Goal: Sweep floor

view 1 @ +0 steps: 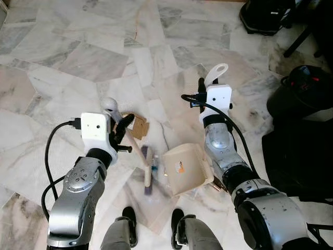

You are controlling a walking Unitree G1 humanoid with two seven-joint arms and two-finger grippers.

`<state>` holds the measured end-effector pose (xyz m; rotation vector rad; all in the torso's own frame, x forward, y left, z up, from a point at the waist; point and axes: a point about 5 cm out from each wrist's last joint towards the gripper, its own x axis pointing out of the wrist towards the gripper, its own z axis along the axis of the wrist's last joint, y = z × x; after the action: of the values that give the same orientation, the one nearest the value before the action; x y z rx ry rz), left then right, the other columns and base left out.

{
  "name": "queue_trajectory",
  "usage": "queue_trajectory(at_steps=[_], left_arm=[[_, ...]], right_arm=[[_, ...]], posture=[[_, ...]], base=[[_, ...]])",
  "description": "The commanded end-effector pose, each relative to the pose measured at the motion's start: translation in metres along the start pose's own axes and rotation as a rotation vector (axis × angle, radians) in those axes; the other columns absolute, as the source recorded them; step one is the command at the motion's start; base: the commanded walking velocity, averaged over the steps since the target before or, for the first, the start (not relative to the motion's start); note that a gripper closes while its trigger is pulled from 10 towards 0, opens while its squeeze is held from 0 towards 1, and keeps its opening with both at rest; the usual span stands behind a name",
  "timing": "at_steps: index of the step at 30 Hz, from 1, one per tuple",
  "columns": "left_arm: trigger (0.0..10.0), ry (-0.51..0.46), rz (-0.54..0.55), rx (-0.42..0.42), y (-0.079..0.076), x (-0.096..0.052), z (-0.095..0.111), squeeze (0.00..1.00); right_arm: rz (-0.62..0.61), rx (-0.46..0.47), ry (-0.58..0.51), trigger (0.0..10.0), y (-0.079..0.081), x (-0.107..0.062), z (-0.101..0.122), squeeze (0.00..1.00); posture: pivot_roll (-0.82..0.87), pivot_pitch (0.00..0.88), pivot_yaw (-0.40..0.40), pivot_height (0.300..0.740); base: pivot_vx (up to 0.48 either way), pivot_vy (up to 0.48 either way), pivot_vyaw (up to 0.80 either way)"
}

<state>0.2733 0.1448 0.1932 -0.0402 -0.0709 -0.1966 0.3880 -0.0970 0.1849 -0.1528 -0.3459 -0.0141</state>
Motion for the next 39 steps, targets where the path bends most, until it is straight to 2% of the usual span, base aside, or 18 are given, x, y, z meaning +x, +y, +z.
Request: queue_trajectory(at_steps=[1,2,6,11,13,15,16,17,20,21,23,29,36,39], left_arm=[[10.0,0.064,-0.057,-0.088,-0.008,-0.002,-0.01,0.0],[10.0,0.064,-0.057,-0.088,-0.008,-0.002,-0.01,0.0],[10.0,0.052,-0.069,-0.2,-0.009,-0.001,-0.005,0.0],[10.0,0.037,-0.061,-0.275,-0.006,-0.001,-0.003,0.0],[10.0,0.008,-0.048,-0.355,-0.002,-0.001,0.002,0.0],[10.0,-0.005,-0.044,-0.388,-0.001,-0.001,0.004,0.0],[10.0,-0.037,-0.045,-0.46,0.0,0.0,0.01,0.0],[10.0,-0.051,-0.05,-0.489,0.0,0.001,0.012,0.0],[10.0,-0.064,-0.055,-0.513,-0.001,0.002,0.015,0.0],[10.0,-0.08,-0.073,-0.564,-0.002,0.003,0.019,0.0],[10.0,-0.09,-0.075,-0.597,-0.003,0.004,0.022,0.0],[10.0,-0.107,-0.074,-0.624,-0.003,0.003,0.026,0.0],[10.0,-0.176,-0.009,-0.485,0.009,-0.001,0.05,0.0],[10.0,-0.261,0.066,-0.432,0.024,-0.005,0.068,0.0]], right_arm=[[0.006,0.004,0.161,10.0,0.005,-0.019,-0.031,0.0],[0.006,0.004,0.161,10.0,0.005,-0.019,-0.031,0.0],[0.01,-0.004,0.149,10.0,0.007,-0.017,-0.028,0.0],[0.009,-0.005,0.147,10.0,0.008,-0.016,-0.027,0.0],[0.024,-0.026,0.123,10.0,0.01,-0.015,-0.024,0.0],[0.032,-0.039,0.111,10.0,0.011,-0.014,-0.022,0.0],[0.048,-0.065,0.076,10.0,0.013,-0.013,-0.017,0.0],[0.056,-0.078,0.062,10.0,0.014,-0.012,-0.016,0.0],[0.063,-0.09,0.051,10.0,0.015,-0.011,-0.014,0.0],[0.079,-0.113,0.031,10.0,0.018,-0.011,-0.011,0.0],[0.086,-0.117,0.023,10.0,0.02,-0.011,-0.01,0.0],[0.089,-0.125,0.023,10.0,0.021,-0.012,-0.012,0.0],[0.091,-0.135,0.023,10.0,0.021,-0.013,-0.012,0.0],[0.092,-0.138,0.023,10.0,0.02,-0.013,-0.012,0.0]], posture=[[0.1,0.465,-0.079,0.74],[0.1,0.465,-0.079,0.74],[0.1,0.464,-0.079,0.74],[0.11,0.461,-0.079,0.74],[0.11,0.463,-0.079,0.74],[0.11,0.463,-0.079,0.74],[0.12,0.463,-0.077,0.74],[0.11,0.463,-0.076,0.74],[0.11,0.463,-0.076,0.74],[0.12,0.463,-0.074,0.74],[0.12,0.463,-0.074,0.74],[0.12,0.464,-0.073,0.74],[0.12,0.463,-0.077,0.74],[0.12,0.463,-0.078,0.74]], base=[[0.0,0.0,0.0],[0.0,0.0,0.0],[0.0,0.0,0.0],[0.0,0.0,0.0],[0.0,0.0,0.0],[0.0,0.0,0.0],[0.0,0.0,0.0],[0.0,0.0,0.0],[0.0,0.0,0.0],[0.0,0.0,0.0],[0.0,0.0,0.0],[0.0,0.0,0.0],[0.0,0.0,0.0],[0.0,0.0,0.0]])
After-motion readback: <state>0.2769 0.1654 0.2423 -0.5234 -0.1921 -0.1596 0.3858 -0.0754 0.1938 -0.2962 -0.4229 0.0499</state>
